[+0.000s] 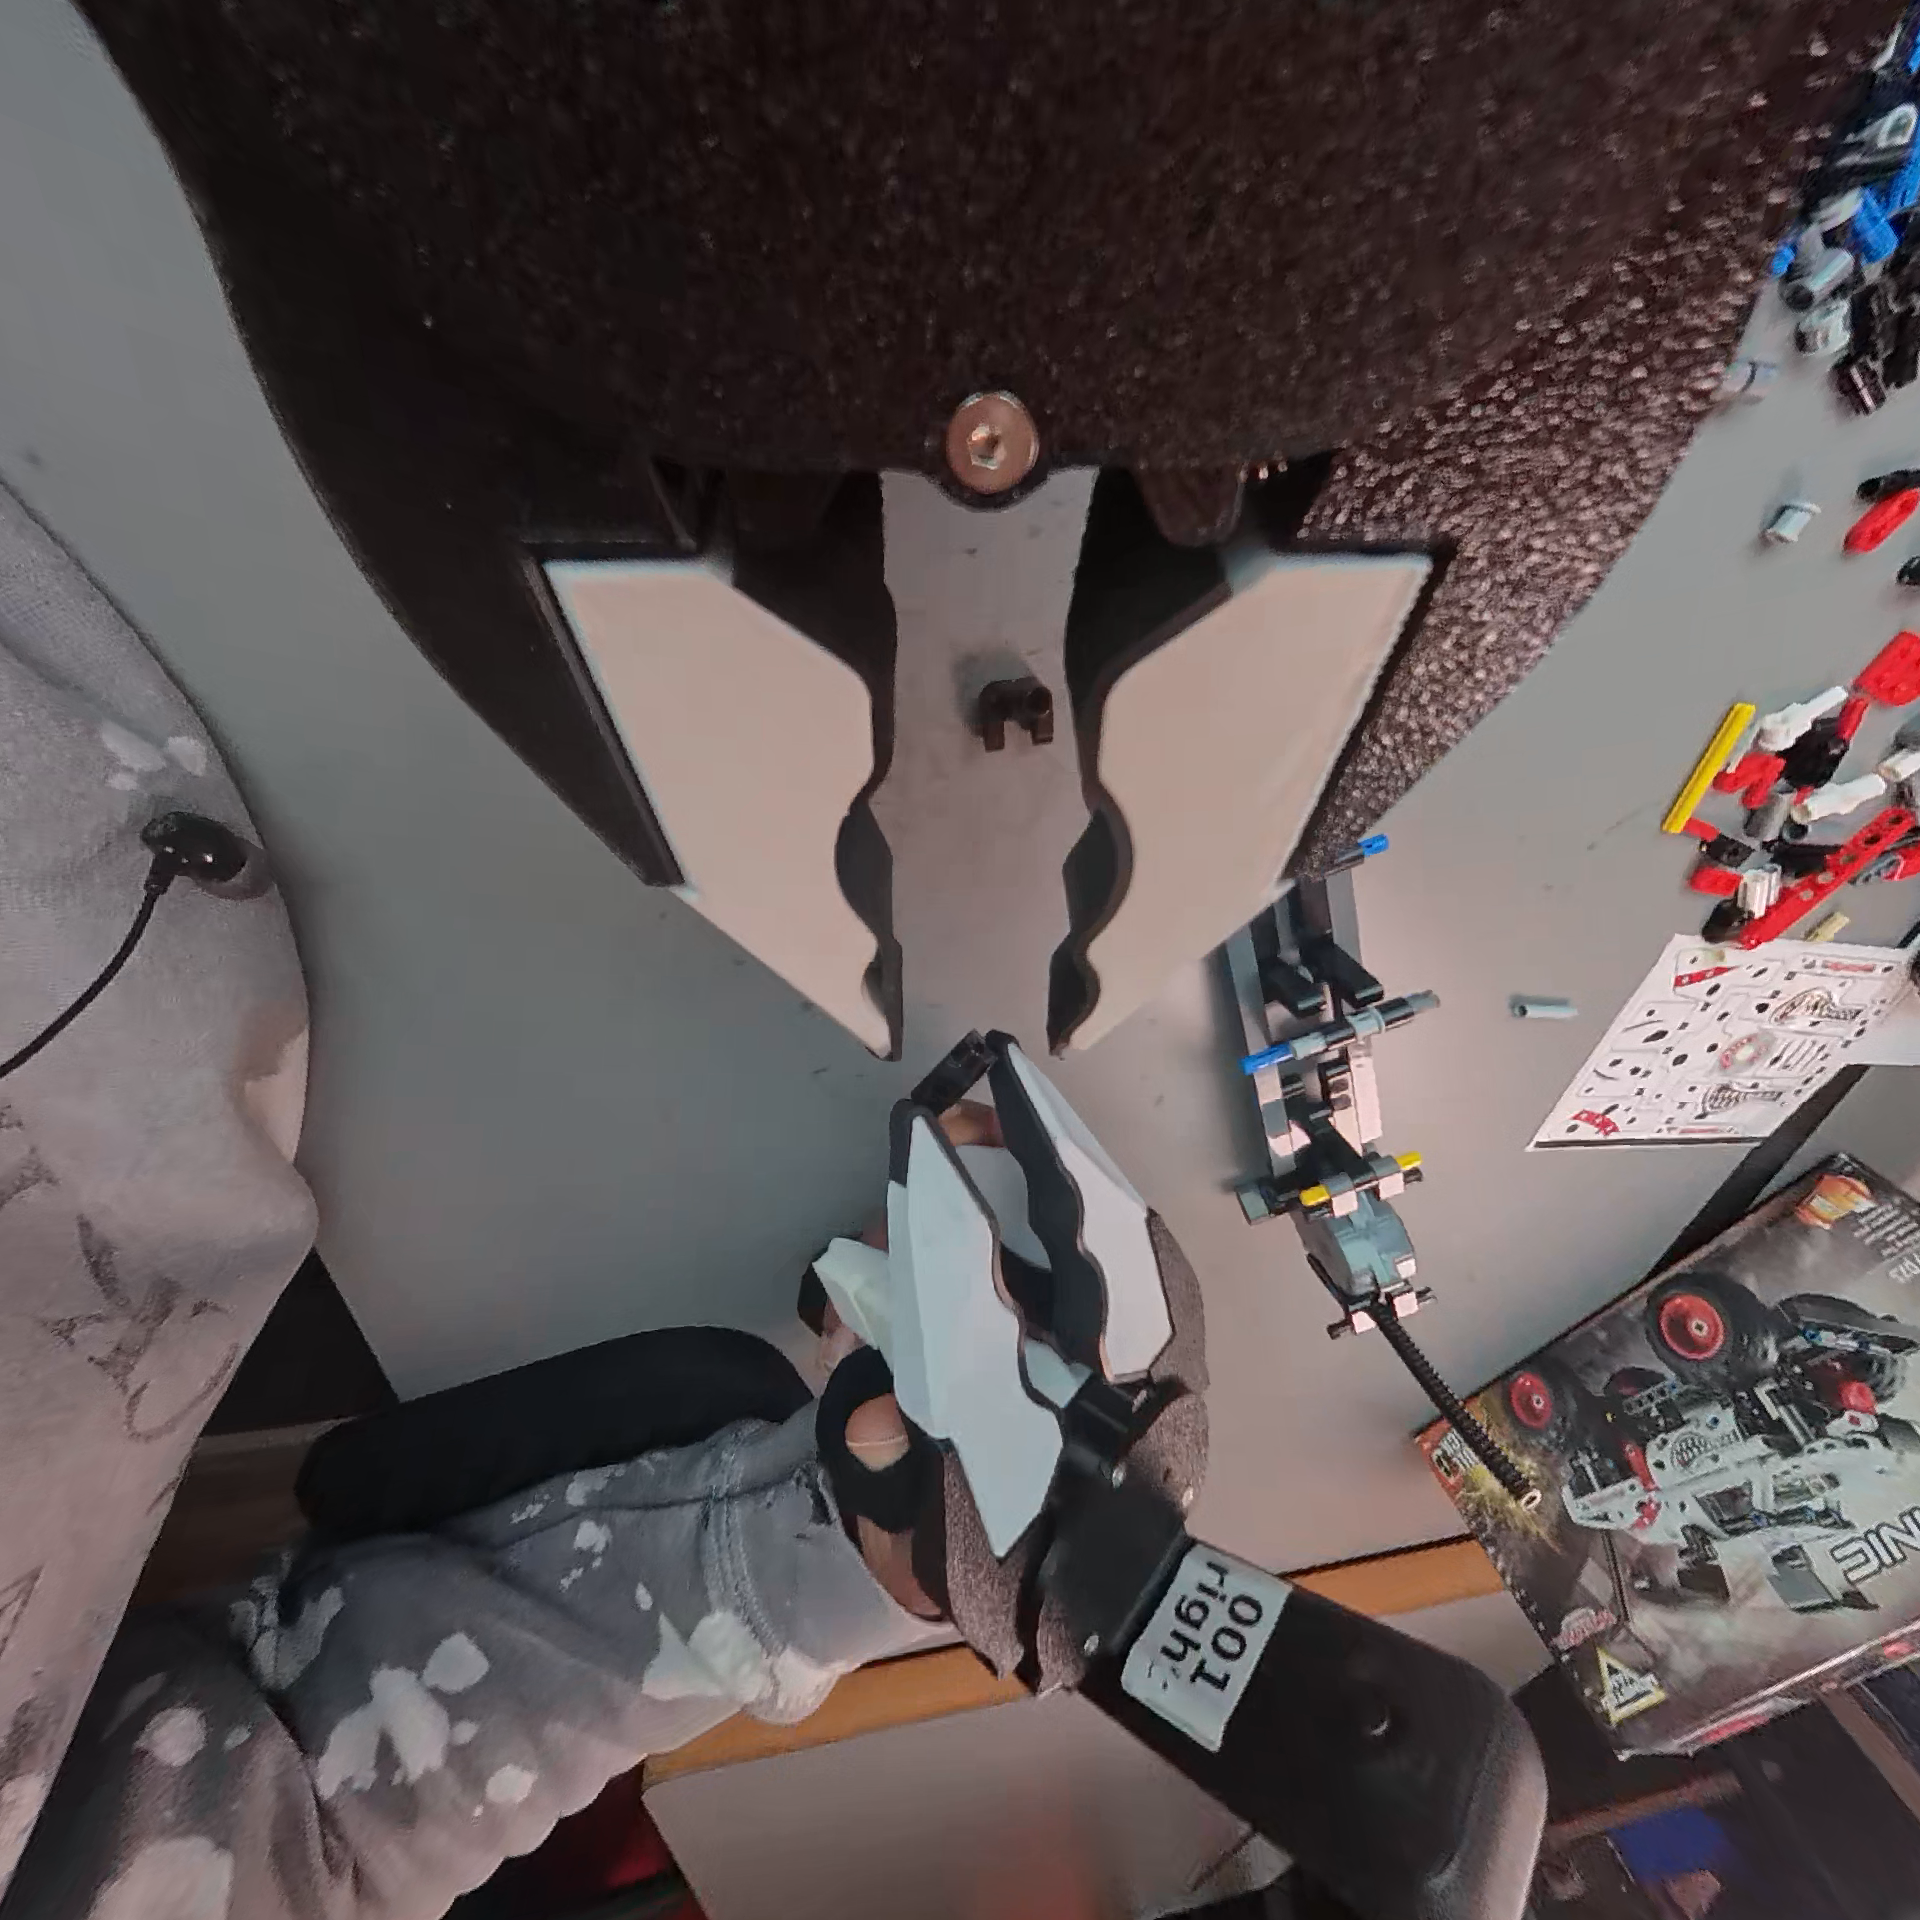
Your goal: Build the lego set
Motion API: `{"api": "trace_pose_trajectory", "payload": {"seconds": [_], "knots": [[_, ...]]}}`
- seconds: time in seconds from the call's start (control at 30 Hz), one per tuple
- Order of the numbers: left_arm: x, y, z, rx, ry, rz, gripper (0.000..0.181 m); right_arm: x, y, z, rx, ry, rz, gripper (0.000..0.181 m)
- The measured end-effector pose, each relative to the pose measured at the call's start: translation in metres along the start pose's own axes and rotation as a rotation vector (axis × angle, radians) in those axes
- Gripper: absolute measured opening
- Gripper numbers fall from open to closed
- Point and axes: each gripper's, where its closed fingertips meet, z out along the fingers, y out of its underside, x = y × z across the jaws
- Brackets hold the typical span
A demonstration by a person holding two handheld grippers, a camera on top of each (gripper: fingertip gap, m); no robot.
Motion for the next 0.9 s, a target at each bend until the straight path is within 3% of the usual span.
{"api": "trace_pose_trajectory", "payload": {"seconds": [0.13, 0.3, 0.43, 0.6, 0.9], "knots": [[0.008, -0.003, 0.002, 0.016, 0.027, 0.016, 0.012, -0.012, -0.002, 0.003, 0.019, -0.077, 0.022, 0.02], [0.009, -0.01, -0.001, 0.056, 0.05, -0.018, 0.006, -0.016, -0.006, 0.0, 0.049, -0.09, 0.033, 0.02], [0.005, -0.014, -0.003, 0.096, 0.053, -0.069, 0.006, -0.015, -0.012, -0.003, 0.084, -0.078, 0.042, 0.02], [-0.004, -0.02, -0.007, 0.15, 0.031, -0.122, 0.022, -0.014, -0.02, -0.011, 0.143, -0.081, 0.055, 0.02], [0.0, -0.03, -0.007, 0.186, 0.01, -0.061, 0.026, -0.023, -0.02, -0.008, 0.153, -0.141, 0.07, 0.019]]}}
